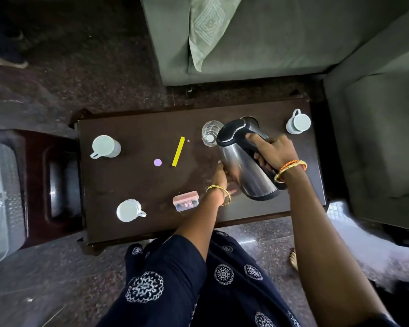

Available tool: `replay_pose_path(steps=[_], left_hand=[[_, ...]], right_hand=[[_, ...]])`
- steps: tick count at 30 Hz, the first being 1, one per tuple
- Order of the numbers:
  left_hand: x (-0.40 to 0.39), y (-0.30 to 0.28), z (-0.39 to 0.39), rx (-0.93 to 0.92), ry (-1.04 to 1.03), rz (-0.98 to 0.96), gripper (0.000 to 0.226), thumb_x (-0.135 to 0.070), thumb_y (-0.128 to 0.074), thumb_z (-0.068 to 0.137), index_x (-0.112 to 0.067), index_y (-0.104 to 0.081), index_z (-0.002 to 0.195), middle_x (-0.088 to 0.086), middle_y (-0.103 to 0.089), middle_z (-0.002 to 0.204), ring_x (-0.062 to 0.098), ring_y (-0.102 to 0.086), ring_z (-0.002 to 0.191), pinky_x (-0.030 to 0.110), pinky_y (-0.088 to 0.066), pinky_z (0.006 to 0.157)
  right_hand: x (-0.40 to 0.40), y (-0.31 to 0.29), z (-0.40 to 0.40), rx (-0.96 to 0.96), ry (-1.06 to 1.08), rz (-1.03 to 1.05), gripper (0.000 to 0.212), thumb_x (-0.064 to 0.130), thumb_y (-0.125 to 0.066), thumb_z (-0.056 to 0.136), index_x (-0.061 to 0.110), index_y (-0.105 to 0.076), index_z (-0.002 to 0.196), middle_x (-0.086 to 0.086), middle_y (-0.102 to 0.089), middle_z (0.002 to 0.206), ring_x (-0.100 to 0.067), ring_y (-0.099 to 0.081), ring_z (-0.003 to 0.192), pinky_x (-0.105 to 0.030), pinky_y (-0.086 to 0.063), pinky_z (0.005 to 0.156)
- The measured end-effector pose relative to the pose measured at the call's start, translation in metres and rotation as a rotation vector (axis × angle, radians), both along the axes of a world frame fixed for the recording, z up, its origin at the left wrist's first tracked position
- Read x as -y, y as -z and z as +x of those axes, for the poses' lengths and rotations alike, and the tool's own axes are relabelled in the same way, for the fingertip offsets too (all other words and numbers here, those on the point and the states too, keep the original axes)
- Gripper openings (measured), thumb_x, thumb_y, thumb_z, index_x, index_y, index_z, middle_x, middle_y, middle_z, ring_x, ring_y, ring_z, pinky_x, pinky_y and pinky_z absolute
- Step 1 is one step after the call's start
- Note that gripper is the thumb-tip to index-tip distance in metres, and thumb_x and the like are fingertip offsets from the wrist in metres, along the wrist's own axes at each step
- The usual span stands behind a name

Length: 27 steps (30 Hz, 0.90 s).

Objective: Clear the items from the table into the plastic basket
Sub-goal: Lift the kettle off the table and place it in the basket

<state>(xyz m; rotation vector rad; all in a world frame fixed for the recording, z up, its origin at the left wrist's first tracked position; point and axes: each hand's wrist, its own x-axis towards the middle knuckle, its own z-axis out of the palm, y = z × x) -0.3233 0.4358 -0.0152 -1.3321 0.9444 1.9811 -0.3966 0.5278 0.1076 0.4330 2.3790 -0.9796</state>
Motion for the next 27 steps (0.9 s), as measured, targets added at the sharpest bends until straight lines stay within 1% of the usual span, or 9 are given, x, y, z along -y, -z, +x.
replay_pose_path(steps=[2, 5, 8, 11, 15, 20, 23, 25, 27], left_hand=[[-0.003, 0.002, 0.0, 0.03, -0.043, 0.019, 0.048, -0.056, -0.031, 0.092, -0.018, -0.057, 0.078, 0.002, -0.061, 0.079, 0.021, -0.056, 0.085, 0.043, -0.041, 0.086], [-0.007, 0.004, -0.001, 0.019, -0.073, 0.034, 0.05, -0.058, -0.032, 0.092, -0.016, -0.059, 0.086, 0.002, -0.062, 0.08, 0.019, -0.057, 0.081, 0.045, -0.042, 0.09], [-0.01, 0.006, -0.003, 0.012, -0.096, 0.054, 0.05, -0.059, -0.032, 0.091, -0.018, -0.06, 0.084, 0.003, -0.063, 0.081, 0.02, -0.059, 0.08, 0.046, -0.042, 0.096], [-0.014, 0.006, -0.004, -0.004, -0.116, 0.076, 0.049, -0.059, -0.032, 0.091, -0.019, -0.06, 0.084, 0.003, -0.063, 0.083, 0.024, -0.059, 0.089, 0.047, -0.04, 0.102], [-0.017, 0.005, -0.005, -0.023, -0.128, 0.088, 0.05, -0.059, -0.032, 0.091, -0.018, -0.061, 0.088, 0.003, -0.065, 0.085, 0.026, -0.059, 0.096, 0.049, -0.04, 0.104], [-0.02, 0.001, -0.008, -0.046, -0.11, 0.092, 0.054, -0.06, -0.031, 0.092, -0.014, -0.061, 0.095, 0.005, -0.064, 0.088, 0.027, -0.06, 0.095, 0.047, -0.042, 0.103], [-0.023, -0.001, -0.007, -0.062, -0.124, 0.099, 0.061, -0.06, -0.028, 0.092, -0.012, -0.057, 0.116, 0.007, -0.063, 0.098, 0.029, -0.059, 0.106, 0.047, -0.041, 0.103], [-0.023, -0.003, -0.005, -0.066, -0.138, 0.105, 0.063, -0.06, -0.028, 0.092, -0.011, -0.056, 0.12, 0.008, -0.063, 0.103, 0.03, -0.058, 0.112, 0.047, -0.04, 0.104], [-0.024, -0.006, -0.004, -0.069, -0.141, 0.104, 0.063, -0.061, -0.027, 0.092, -0.011, -0.057, 0.119, 0.007, -0.064, 0.097, 0.03, -0.059, 0.11, 0.045, -0.04, 0.102]], right_hand=[[0.003, 0.002, -0.006, -0.025, -0.04, 0.041, 0.062, 0.067, -0.059, 0.063, 0.008, -0.064, 0.046, -0.003, -0.057, 0.036, -0.013, -0.046, 0.028, -0.028, -0.043, 0.041], [0.007, 0.002, -0.014, -0.067, -0.073, 0.066, 0.059, 0.066, -0.06, 0.062, 0.009, -0.064, 0.045, -0.002, -0.058, 0.035, -0.013, -0.048, 0.03, -0.036, -0.05, 0.049], [0.01, 0.0, -0.024, -0.098, -0.11, 0.079, 0.059, 0.067, -0.059, 0.062, 0.009, -0.063, 0.046, 0.0, -0.059, 0.036, -0.01, -0.05, 0.029, -0.031, -0.051, 0.046], [0.013, -0.002, -0.03, -0.108, -0.153, 0.097, 0.057, 0.067, -0.057, 0.063, 0.012, -0.061, 0.047, 0.008, -0.056, 0.033, -0.004, -0.046, 0.025, -0.025, -0.043, 0.042], [0.016, -0.006, -0.035, -0.099, -0.155, 0.137, 0.06, 0.07, -0.058, 0.062, 0.012, -0.062, 0.047, 0.006, -0.054, 0.031, -0.009, -0.048, 0.026, -0.027, -0.046, 0.043], [0.021, -0.013, -0.04, -0.12, -0.171, 0.174, 0.062, 0.071, -0.06, 0.063, 0.01, -0.064, 0.051, -0.003, -0.06, 0.045, -0.021, -0.054, 0.04, -0.042, -0.058, 0.058], [0.024, -0.017, -0.041, -0.135, -0.19, 0.194, 0.062, 0.071, -0.06, 0.063, 0.009, -0.064, 0.054, -0.005, -0.064, 0.051, -0.023, -0.058, 0.045, -0.045, -0.06, 0.063], [0.025, -0.02, -0.04, -0.14, -0.193, 0.202, 0.061, 0.07, -0.06, 0.064, 0.01, -0.063, 0.052, -0.004, -0.064, 0.05, -0.022, -0.059, 0.046, -0.044, -0.06, 0.064], [0.026, -0.023, -0.04, -0.148, -0.189, 0.205, 0.058, 0.068, -0.061, 0.065, 0.012, -0.062, 0.05, -0.002, -0.063, 0.047, -0.02, -0.06, 0.045, -0.043, -0.061, 0.063]])
